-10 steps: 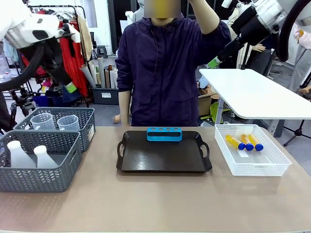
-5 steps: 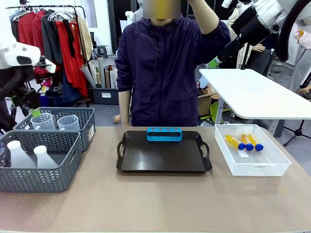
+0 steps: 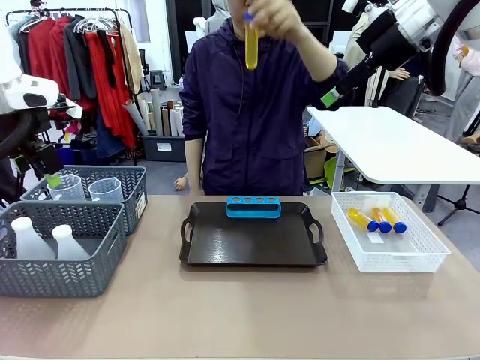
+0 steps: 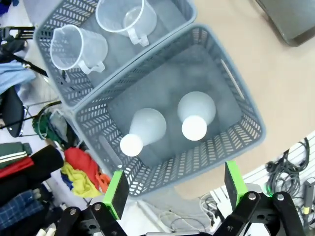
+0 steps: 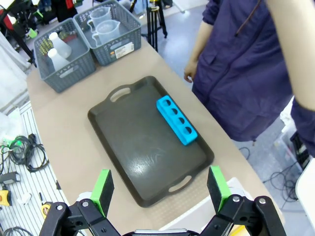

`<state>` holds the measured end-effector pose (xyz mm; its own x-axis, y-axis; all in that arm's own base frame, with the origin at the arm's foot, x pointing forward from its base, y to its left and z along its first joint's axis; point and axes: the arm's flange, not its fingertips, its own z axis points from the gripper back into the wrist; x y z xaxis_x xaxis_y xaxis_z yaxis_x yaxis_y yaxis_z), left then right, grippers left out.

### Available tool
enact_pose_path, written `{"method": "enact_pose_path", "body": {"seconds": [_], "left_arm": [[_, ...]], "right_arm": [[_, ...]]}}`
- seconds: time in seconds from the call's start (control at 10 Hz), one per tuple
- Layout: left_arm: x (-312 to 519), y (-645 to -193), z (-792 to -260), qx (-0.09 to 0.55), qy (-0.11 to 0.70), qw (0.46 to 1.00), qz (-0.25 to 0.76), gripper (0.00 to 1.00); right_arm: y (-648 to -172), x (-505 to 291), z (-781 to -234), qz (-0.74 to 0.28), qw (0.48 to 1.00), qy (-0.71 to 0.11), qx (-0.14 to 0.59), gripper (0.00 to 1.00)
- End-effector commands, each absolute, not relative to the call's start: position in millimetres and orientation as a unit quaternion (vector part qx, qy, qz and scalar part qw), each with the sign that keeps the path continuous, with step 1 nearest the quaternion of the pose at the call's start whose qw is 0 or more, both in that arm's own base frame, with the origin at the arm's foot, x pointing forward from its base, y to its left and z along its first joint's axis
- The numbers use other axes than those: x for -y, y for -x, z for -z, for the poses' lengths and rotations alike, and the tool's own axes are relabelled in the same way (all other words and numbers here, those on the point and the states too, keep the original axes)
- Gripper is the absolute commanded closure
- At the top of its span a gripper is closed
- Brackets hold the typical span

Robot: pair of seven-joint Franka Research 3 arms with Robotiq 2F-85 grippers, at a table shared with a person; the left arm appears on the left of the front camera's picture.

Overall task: Prepare the laboratory tools.
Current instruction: Pick up one Large Measuring Cup and place it on the Handle tray.

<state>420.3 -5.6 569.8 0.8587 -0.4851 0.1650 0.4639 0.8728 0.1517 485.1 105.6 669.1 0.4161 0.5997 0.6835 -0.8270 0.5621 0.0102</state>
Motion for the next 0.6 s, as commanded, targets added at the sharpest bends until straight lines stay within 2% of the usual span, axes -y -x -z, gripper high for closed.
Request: {"method": "enact_pose_path", "body": {"seconds": [0.0, 0.3, 0.5], "left_arm": [[4, -420, -572, 0.100, -0.057, 0.962, 0.248, 0.00], [6, -420, -570, 0.099, -0.053, 0.963, 0.247, 0.00], [11, -457, -559, 0.064, -0.047, 0.971, 0.225, 0.00]], "right_arm": [[-485, -105, -670, -0.434, 0.822, -0.177, 0.323, 0.00], [-485, -105, -670, -0.434, 0.822, -0.177, 0.323, 0.00], [-485, -105, -670, -0.434, 0.822, -0.177, 0.323, 0.00]]}}
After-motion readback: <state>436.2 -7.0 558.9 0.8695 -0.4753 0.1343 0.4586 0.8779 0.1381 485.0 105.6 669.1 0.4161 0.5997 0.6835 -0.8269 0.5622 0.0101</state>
